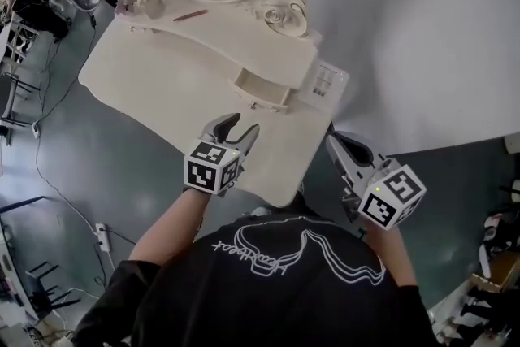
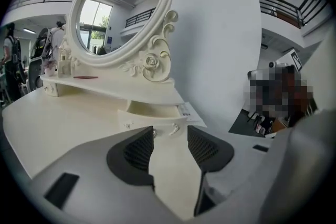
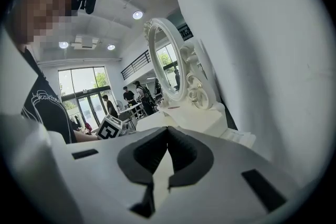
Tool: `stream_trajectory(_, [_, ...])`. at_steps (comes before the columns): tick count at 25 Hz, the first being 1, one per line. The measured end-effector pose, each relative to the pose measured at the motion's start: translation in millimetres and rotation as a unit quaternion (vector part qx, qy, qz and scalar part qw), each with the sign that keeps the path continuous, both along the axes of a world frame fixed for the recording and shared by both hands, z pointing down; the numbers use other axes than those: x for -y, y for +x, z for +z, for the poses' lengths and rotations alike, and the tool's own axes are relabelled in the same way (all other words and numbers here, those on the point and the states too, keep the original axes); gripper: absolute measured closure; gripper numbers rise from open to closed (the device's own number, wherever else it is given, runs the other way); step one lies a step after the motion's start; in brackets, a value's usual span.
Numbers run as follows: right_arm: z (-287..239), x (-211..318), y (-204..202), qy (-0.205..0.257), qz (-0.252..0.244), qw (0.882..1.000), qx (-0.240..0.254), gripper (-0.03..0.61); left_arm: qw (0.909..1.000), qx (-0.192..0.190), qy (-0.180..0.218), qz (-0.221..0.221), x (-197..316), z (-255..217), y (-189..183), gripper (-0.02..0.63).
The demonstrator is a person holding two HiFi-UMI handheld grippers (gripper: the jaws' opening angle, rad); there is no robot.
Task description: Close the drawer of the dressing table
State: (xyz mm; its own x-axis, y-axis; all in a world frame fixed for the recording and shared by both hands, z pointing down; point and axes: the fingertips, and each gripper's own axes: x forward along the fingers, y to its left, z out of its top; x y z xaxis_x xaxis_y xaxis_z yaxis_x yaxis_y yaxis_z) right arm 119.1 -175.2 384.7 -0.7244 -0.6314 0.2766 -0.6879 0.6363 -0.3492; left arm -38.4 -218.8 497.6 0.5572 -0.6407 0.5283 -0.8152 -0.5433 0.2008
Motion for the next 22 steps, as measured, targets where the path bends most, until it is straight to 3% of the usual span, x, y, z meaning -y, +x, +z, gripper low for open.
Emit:
stream_trajectory(14, [13,35,5,-0.02,-0.013,1.0,-0.006,0.574,0.9978,0.058,-0.031,0.0,39,56,-6,0.417])
stream_trajectory(22, [22,37,17,-0.034,0.0,0.999,-0.002,0.574,0.997,0.063,-0.043,0.009,47,73,1,0.455])
